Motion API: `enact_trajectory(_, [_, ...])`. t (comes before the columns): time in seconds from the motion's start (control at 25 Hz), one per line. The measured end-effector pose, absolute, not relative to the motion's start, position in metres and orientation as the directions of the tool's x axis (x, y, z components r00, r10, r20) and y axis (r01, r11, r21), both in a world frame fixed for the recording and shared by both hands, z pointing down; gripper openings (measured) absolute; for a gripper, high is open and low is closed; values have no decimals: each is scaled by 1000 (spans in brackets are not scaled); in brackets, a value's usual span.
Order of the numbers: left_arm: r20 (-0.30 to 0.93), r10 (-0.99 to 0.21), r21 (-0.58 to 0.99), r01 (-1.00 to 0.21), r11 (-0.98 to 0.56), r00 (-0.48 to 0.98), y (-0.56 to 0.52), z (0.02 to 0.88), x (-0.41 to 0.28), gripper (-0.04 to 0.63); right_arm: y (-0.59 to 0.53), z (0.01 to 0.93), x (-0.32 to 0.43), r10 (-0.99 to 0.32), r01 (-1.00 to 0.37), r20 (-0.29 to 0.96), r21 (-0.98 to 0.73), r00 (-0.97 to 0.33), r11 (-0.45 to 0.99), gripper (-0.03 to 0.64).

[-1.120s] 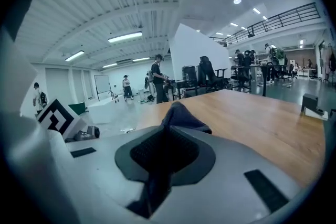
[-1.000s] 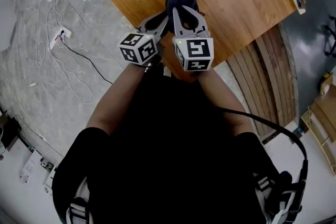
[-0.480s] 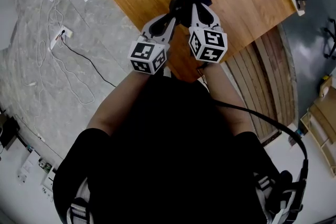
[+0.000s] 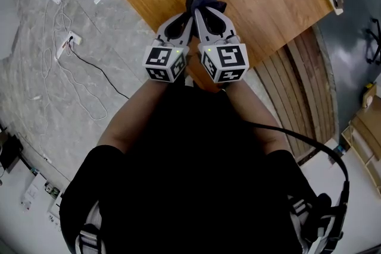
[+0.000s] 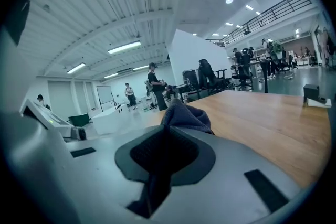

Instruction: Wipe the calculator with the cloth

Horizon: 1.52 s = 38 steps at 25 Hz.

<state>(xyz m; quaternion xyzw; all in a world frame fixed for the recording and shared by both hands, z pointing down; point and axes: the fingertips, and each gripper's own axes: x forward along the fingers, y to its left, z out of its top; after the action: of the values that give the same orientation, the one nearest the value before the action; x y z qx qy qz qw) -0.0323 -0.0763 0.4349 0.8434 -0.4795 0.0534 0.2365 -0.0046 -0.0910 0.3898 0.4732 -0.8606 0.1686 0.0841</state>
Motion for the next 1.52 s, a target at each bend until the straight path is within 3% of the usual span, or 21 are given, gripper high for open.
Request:
enact_trajectory(0.32, [246, -801, 319, -826, -465, 545, -69, 411, -24, 66, -106, 429, 46, -820, -908, 389, -197, -420, 371, 34])
enact_trajectory(0.76, [231, -834, 313, -850, -425, 502, -79, 408, -39, 67, -57, 414, -10, -708, -777, 322, -209, -628, 594, 34])
enact_trajectory(1.28, [171, -840, 278, -843, -460, 515, -67, 381, -33, 66, -80, 459, 31, -730, -849, 443, -181, -520, 495, 34])
enact_trajectory(1.52, [184, -844, 283, -850, -444, 503, -71, 387, -36, 66, -63, 425, 4, -710, -793, 354, -234, -609, 563, 34])
